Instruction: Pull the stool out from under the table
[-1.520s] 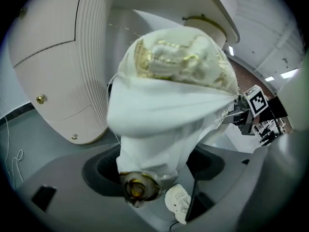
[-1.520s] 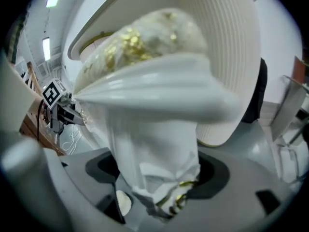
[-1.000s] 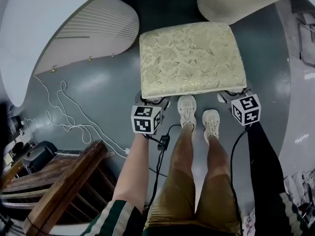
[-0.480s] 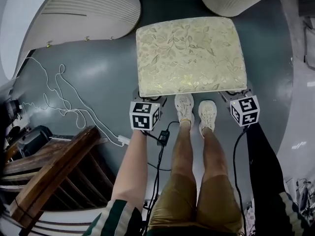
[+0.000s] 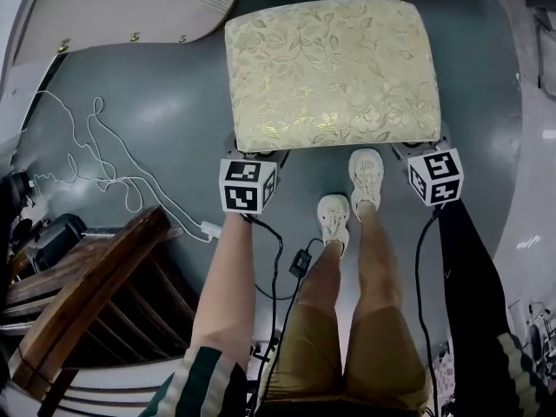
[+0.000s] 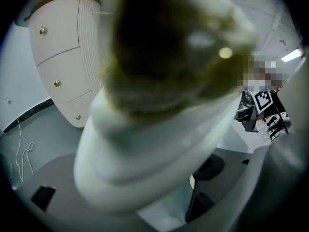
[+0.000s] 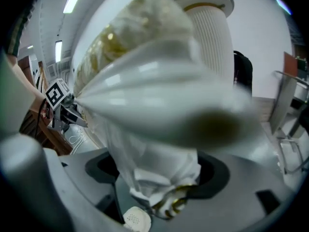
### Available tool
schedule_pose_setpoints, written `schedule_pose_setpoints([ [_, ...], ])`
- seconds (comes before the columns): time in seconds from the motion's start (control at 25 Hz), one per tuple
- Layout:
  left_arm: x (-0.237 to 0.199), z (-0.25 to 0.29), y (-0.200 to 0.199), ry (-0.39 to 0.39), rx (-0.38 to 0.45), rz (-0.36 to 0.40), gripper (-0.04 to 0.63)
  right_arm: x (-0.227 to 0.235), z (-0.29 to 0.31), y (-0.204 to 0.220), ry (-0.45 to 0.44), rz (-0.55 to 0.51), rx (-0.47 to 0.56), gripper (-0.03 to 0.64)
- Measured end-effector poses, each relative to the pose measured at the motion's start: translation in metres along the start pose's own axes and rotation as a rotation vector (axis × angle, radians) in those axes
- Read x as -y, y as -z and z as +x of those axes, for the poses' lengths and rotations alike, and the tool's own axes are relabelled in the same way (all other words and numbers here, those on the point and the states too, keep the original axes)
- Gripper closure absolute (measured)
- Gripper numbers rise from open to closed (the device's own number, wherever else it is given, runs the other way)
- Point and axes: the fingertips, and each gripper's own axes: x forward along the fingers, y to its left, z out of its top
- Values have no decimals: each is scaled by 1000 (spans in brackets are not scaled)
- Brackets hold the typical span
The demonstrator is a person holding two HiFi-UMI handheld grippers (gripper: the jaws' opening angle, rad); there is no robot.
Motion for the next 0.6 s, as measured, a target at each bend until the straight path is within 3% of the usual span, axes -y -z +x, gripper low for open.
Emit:
schedule_pose_setpoints([
  [0.6, 4, 6, 3, 29, -27, -31, 207, 9, -1, -2, 41, -23, -100, 209],
])
